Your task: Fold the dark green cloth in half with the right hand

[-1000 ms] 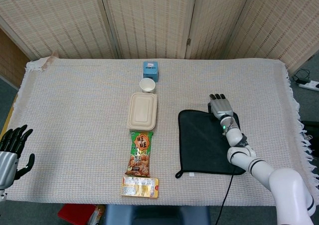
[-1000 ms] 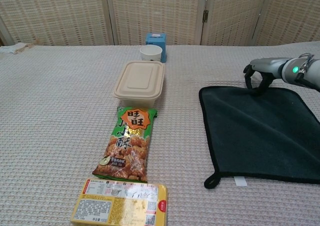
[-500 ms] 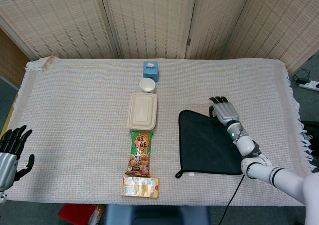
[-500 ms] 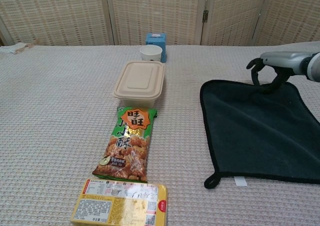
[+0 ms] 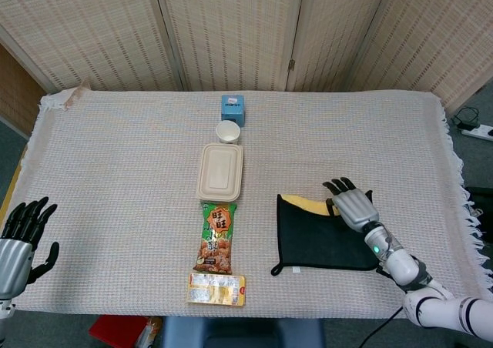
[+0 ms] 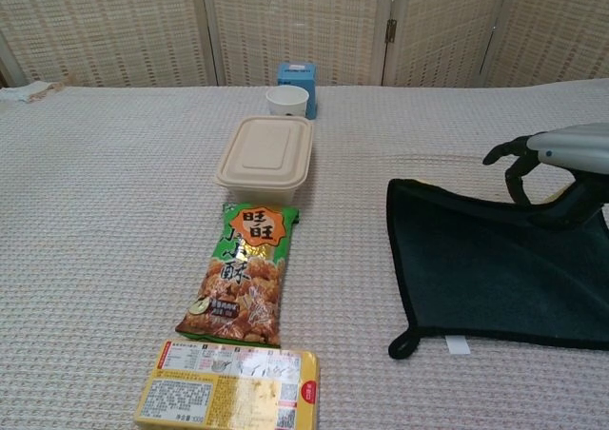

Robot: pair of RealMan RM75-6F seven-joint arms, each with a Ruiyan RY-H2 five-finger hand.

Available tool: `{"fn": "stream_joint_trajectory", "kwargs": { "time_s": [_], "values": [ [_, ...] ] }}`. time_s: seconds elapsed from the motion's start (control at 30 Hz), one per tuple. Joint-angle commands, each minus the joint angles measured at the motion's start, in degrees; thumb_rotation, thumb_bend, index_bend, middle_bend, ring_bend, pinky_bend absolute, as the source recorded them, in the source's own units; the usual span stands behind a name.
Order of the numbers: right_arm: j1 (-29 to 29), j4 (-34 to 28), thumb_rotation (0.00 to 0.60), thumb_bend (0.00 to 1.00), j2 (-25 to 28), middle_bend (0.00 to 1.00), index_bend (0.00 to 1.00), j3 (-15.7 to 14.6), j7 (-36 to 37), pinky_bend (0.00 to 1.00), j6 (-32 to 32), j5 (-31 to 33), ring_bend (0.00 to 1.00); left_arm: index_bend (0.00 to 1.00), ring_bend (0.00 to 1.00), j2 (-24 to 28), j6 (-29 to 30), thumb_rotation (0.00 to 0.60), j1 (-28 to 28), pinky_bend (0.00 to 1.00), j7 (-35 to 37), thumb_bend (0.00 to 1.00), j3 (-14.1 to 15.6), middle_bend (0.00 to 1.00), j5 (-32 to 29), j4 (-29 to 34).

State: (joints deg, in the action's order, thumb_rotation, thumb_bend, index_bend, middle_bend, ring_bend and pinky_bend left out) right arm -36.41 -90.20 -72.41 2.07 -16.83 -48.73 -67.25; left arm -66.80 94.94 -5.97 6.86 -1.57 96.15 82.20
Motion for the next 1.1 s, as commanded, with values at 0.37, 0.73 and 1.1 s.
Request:
{"fn": "stream_joint_trajectory", "kwargs": {
  "time_s": [0.37,0.73,1.1],
  "values": [
    [3.27,-8.80,0.600,0.49,-0.16,0.12,0.64,-4.13,-12.02,0.03,-6.78,-1.60,0.04,0.00,0.00,1.15,2.37,0.600,1.04,0.00,1.03,0.59,0.53,0.05,1.33,0.88],
    [4.59,-14.65,0.600,0.49,0.32,0.12,0.64,-7.53,-21.16,0.03,-9.21,-2.79,0.04,0.00,0.00,1.61,4.11,0.600,1.73,0.00,1.05,0.59,0.70,0.05,2.34,1.39],
    [5.75,-16.81,0.600,0.49,0.92,0.11,0.64,-9.75,-28.77,0.03,-11.00,-1.70,0.04,0.00,0.00,1.71,4.66,0.600,2.07,0.00,0.77,0.59,0.62,0.05,2.49,1.67]
  ]
}}
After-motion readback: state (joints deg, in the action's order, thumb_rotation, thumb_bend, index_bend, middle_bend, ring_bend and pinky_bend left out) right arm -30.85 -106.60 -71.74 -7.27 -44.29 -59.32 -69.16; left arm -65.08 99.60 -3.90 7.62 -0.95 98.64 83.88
